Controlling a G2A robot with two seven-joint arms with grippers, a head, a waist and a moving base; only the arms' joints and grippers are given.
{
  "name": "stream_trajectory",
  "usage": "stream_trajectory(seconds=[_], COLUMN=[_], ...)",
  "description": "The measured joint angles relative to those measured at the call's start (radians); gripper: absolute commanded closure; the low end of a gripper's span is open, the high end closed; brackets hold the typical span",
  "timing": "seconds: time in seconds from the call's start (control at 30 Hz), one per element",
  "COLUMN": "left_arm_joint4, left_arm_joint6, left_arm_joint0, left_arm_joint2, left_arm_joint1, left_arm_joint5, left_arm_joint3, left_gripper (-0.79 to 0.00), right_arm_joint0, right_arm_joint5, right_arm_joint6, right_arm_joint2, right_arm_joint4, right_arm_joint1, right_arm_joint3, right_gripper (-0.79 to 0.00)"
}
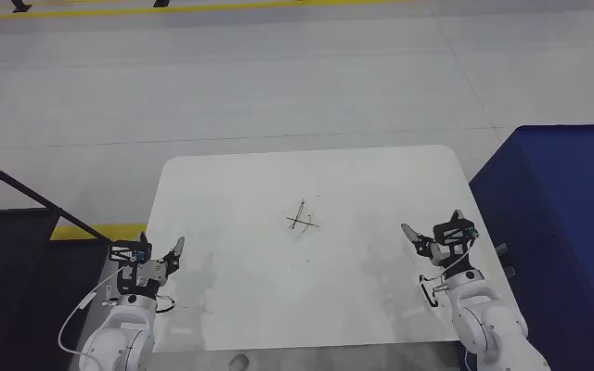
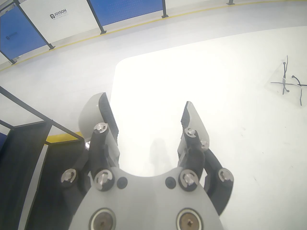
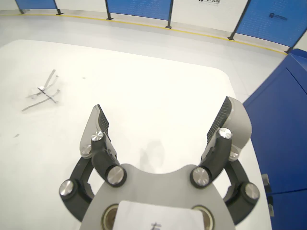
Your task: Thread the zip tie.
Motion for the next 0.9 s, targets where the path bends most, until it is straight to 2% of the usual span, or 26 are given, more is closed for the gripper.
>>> stream_trajectory(seconds=[0.07,0.2,0.23,0.33,0.43,0.8,0.9], left_arm_joint4=[0.000,0.000,0.000,0.000,0.000,0.000,0.000], left_arm_joint6=[0.000,0.000,0.000,0.000,0.000,0.000,0.000], left_arm_joint0=[0.000,0.000,0.000,0.000,0.000,0.000,0.000], left_arm_joint2=[0.000,0.000,0.000,0.000,0.000,0.000,0.000], left_arm_joint1=[0.000,0.000,0.000,0.000,0.000,0.000,0.000], left_arm_joint5=[0.000,0.000,0.000,0.000,0.000,0.000,0.000], left_arm_joint3=[0.000,0.000,0.000,0.000,0.000,0.000,0.000], left_gripper=[-0.785,-0.785,-0.785,-0.785,-0.785,-0.785,-0.785], right_arm_joint0=[0.031,0.127,0.170,0.263,0.314,0.310,0.376], right_arm_joint5=[-0.052,-0.055,-0.038,0.039,0.070,0.062,0.022], right_arm_joint6=[0.149,0.442,0.519,0.629,0.718,0.716,0.845], right_arm_joint2=[-0.018,-0.090,-0.121,-0.207,-0.258,-0.260,-0.279], right_arm_joint4=[0.070,0.150,0.171,0.154,0.195,0.208,0.325], right_arm_joint1=[0.001,-0.001,-0.004,-0.014,-0.020,-0.020,-0.023], right_arm_joint3=[-0.074,-0.153,-0.157,-0.150,-0.140,-0.138,-0.100], right_gripper=[-0.785,-0.785,-0.785,-0.785,-0.785,-0.785,-0.785])
